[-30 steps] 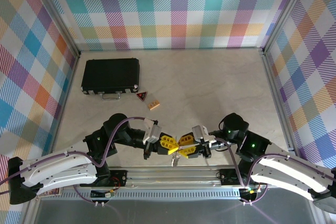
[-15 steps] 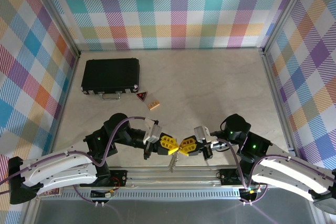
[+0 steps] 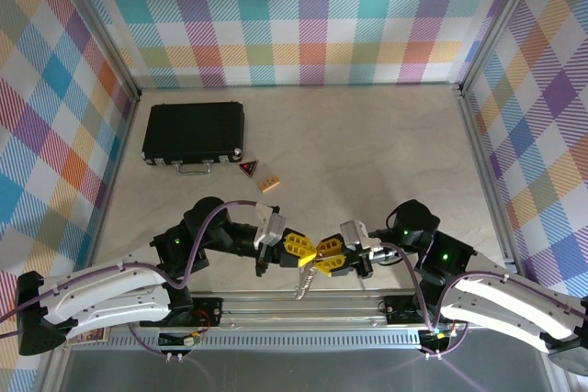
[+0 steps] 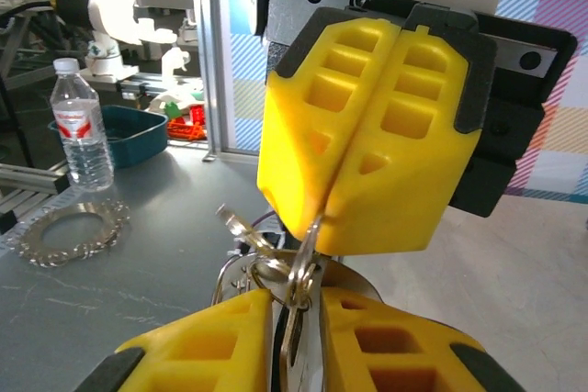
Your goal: Put the keys on the keyring
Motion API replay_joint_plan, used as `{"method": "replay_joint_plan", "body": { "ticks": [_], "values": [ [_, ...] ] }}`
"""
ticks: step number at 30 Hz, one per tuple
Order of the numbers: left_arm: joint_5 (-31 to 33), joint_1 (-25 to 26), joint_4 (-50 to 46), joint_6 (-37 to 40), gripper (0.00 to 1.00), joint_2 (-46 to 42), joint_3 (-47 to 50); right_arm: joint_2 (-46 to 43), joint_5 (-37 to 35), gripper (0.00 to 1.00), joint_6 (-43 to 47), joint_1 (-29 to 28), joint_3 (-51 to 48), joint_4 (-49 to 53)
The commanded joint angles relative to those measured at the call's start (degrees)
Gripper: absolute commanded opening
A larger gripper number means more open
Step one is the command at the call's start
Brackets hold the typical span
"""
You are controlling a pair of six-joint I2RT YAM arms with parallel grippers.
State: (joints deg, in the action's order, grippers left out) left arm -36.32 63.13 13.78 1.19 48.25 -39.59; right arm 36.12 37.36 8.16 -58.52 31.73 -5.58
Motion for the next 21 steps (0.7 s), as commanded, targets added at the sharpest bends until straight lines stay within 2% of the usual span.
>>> {"method": "replay_joint_plan", "body": {
  "ticks": [1,13,21],
  "values": [
    [3.4,0.2,4.1,1.4,0.0,-1.2,-0.2,-2.1,-2.3,0.21,-0.3,-0.2,-1.2,-2.9],
    [1.5,0.2,4.8,0.5,0.0,0.3,-0.5,-5.7,-9.8,0.23,-0.6,-0.2,-2.6,-3.4],
    [1.7,0.1,5.0,0.3,0.0,0.4,0.1,-5.6,-9.4,0.18,-0.8,-0.2,-2.7,-3.8]
  ]
}}
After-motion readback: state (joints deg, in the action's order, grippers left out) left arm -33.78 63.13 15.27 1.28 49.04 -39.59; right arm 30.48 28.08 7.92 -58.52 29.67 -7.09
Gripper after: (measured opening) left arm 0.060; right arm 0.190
